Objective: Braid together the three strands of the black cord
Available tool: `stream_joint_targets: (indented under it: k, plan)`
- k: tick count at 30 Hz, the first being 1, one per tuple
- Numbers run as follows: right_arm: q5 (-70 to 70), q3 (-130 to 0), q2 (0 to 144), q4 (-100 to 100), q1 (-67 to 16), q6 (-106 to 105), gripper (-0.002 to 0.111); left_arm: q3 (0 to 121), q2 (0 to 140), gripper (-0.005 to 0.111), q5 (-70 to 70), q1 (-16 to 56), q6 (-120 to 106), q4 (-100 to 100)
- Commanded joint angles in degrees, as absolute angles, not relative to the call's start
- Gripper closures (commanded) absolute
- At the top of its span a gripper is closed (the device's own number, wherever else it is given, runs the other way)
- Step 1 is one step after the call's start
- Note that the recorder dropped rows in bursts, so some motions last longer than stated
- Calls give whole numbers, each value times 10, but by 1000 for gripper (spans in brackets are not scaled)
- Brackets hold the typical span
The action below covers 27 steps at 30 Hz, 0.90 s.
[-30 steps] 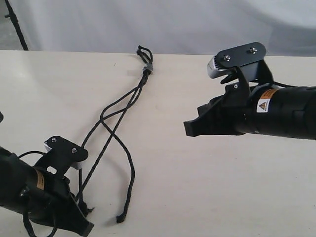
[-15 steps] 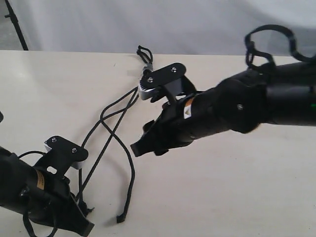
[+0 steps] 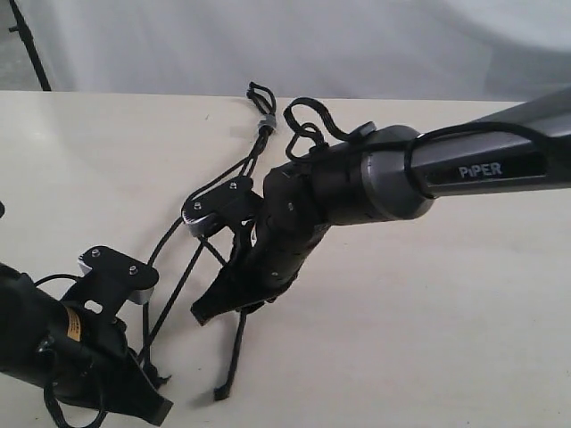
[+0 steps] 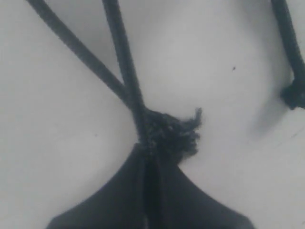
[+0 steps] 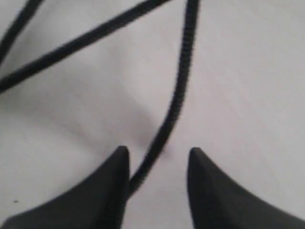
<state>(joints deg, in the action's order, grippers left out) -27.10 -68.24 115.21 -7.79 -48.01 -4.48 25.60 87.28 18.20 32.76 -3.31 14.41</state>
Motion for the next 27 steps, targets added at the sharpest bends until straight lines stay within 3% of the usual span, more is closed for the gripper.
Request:
stream_joint_targets:
  k: [1, 4, 15, 27]
  plan:
    - [-288, -686, 1153, -70, -454, -50, 96, 244, 872, 107, 275, 333, -30, 155]
    - [-314, -686, 1153, -70, -449, -50, 109, 244, 872, 107, 275, 333, -30, 155]
    - [-430, -683, 1153, -56, -448, -54, 109, 244, 872, 107, 275, 333, -30, 155]
    - [-433, -598, 1098, 45, -412, 28, 109, 244, 872, 107, 275, 333, -30, 155]
